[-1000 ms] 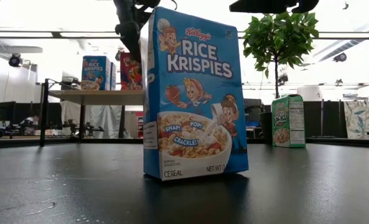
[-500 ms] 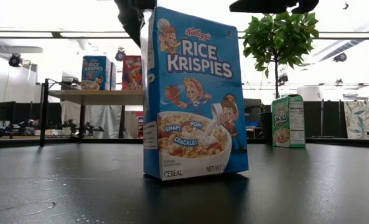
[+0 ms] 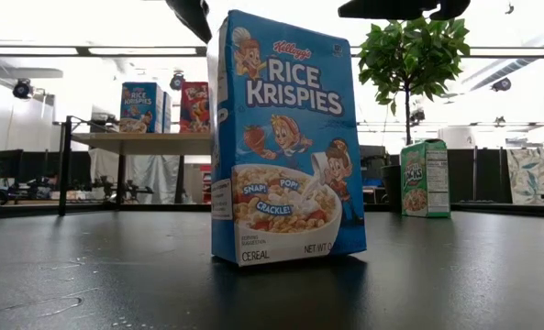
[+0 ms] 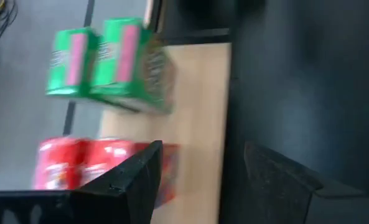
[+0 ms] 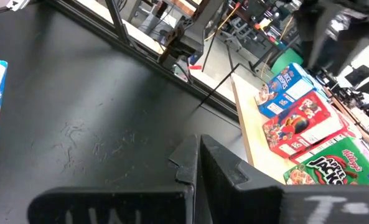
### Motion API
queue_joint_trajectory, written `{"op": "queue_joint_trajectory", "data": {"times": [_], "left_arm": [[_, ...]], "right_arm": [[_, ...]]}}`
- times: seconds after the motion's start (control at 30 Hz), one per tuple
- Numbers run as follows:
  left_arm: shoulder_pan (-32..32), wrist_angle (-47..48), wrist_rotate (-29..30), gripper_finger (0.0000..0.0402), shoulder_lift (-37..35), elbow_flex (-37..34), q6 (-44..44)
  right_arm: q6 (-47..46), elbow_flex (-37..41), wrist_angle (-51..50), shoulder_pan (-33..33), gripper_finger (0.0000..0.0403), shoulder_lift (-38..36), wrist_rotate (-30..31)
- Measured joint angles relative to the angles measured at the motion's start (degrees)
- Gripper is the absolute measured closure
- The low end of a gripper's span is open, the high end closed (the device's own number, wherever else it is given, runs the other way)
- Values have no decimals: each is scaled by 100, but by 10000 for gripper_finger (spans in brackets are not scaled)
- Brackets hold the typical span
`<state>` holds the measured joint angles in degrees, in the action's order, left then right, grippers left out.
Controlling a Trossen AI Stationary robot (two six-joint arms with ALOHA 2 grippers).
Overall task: Stack cereal on shelf
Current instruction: Put the left red cereal box on the shelf aligned with the other red cereal box
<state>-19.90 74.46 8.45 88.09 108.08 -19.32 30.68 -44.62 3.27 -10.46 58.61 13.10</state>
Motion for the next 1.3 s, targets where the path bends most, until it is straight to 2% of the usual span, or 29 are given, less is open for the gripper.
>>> {"op": "queue_joint_trajectory", "data": {"times": [0.17,0.4,0.57,0.7,0.9,1.3], "left_arm": [[492,-1124,199,214,-627,-1478,365],[660,-3103,1301,237,-1242,-3688,534],[651,-4249,2216,251,-1408,-4760,390],[622,-4705,2453,266,-1415,-5153,333],[450,-4838,2816,292,-1303,-5210,333],[125,-4949,2813,323,-1125,-5199,430]], "right_arm": [[-2,0,-1,0,394,0,0],[-2,0,0,1,394,0,0],[-2,0,0,0,394,0,0],[31,0,0,0,394,0,14],[38,0,0,0,394,0,42],[42,0,2,0,394,0,44]]}}
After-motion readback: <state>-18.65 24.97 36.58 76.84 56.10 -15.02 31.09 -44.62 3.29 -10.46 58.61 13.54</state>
